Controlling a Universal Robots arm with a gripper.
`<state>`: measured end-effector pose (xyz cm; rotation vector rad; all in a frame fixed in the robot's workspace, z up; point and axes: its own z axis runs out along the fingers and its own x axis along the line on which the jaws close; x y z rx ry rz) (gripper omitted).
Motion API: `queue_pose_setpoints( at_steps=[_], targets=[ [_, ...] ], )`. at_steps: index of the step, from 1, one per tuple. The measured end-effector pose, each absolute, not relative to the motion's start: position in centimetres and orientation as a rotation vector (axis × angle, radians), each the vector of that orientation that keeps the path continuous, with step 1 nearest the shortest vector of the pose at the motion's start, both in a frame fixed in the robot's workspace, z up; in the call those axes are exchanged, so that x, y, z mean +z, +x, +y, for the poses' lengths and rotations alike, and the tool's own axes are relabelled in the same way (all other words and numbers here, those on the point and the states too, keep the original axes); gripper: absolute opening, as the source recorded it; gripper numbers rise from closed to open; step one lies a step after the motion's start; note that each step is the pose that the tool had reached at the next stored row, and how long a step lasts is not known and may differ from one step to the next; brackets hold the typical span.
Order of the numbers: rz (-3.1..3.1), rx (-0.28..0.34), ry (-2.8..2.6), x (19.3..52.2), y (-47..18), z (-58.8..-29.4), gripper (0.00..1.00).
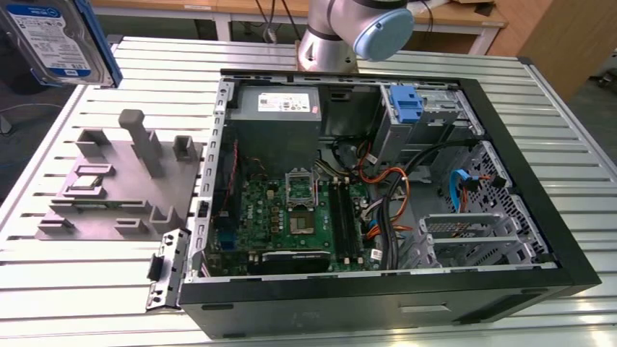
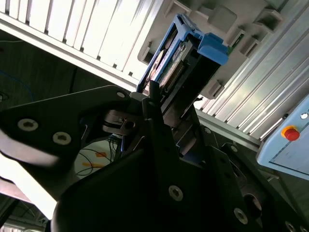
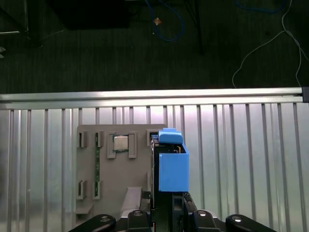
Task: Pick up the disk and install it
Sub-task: 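Pick up the disk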
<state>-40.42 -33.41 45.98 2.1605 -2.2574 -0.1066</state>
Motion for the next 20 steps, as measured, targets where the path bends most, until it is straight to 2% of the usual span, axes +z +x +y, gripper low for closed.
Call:
queue_pose_setpoints(
  at_steps=[20],
  targets=[
    [-2.257, -0.107, 2.161, 47.6, -40.4, -33.4, 0.35]
  ],
)
